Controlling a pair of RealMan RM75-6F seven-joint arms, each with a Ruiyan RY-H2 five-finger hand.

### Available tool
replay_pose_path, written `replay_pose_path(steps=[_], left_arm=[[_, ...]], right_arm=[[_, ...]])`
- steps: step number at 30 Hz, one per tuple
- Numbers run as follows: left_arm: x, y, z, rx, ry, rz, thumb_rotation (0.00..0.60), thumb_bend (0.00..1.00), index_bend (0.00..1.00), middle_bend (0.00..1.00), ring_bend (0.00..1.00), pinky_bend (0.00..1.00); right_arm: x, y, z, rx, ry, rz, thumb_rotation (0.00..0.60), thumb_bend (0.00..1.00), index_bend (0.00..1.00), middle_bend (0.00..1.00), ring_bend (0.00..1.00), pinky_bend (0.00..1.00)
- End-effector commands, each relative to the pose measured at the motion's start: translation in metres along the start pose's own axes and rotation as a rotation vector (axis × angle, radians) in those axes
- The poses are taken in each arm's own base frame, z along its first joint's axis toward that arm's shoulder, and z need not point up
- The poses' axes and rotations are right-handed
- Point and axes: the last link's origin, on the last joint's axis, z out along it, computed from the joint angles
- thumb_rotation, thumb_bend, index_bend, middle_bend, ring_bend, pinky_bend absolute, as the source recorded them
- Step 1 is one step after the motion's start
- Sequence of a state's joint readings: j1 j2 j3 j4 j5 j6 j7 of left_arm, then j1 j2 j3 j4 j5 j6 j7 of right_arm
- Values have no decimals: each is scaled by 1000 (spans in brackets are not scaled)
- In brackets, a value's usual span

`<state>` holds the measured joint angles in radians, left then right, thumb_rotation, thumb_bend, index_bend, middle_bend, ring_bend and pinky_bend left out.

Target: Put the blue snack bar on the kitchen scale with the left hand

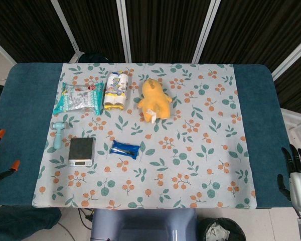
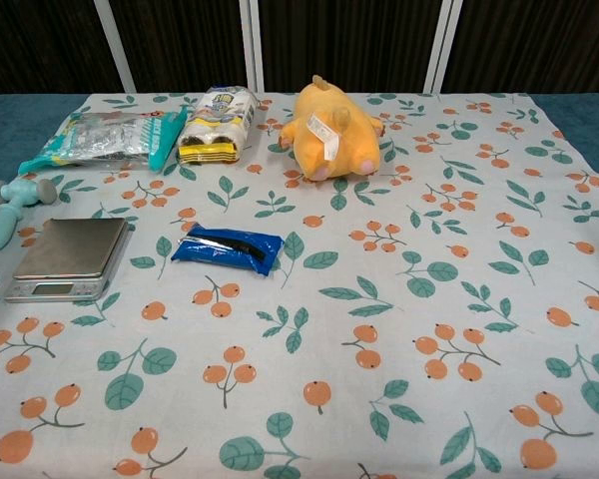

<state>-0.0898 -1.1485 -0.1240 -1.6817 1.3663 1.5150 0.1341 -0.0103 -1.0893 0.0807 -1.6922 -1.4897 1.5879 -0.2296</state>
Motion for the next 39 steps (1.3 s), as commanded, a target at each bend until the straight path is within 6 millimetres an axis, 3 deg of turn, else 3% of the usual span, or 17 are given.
replay_pose_path(steps=[1, 28, 34, 39], left_arm=[[0, 0, 0, -2, 1, 1, 600, 223, 77, 47, 14, 63], [-1, 4, 0, -19, -2, -2, 600, 188, 69, 48, 14, 63], [1, 30, 14, -125, -14, 21, 600, 187, 69, 49, 13, 66], [2, 78, 36, -265, -73, 69, 600, 149, 63, 52, 14, 77]], right_arm=[[0, 0, 0, 0, -1, 0, 600, 555, 59, 31, 5, 0], [-1, 0, 0, -3, -6, 3, 600, 555, 59, 32, 5, 0], [-5, 0, 1, -4, -25, -3, 600, 555, 58, 32, 5, 0], [-5, -1, 1, -4, -25, -5, 600, 555, 59, 32, 5, 0]])
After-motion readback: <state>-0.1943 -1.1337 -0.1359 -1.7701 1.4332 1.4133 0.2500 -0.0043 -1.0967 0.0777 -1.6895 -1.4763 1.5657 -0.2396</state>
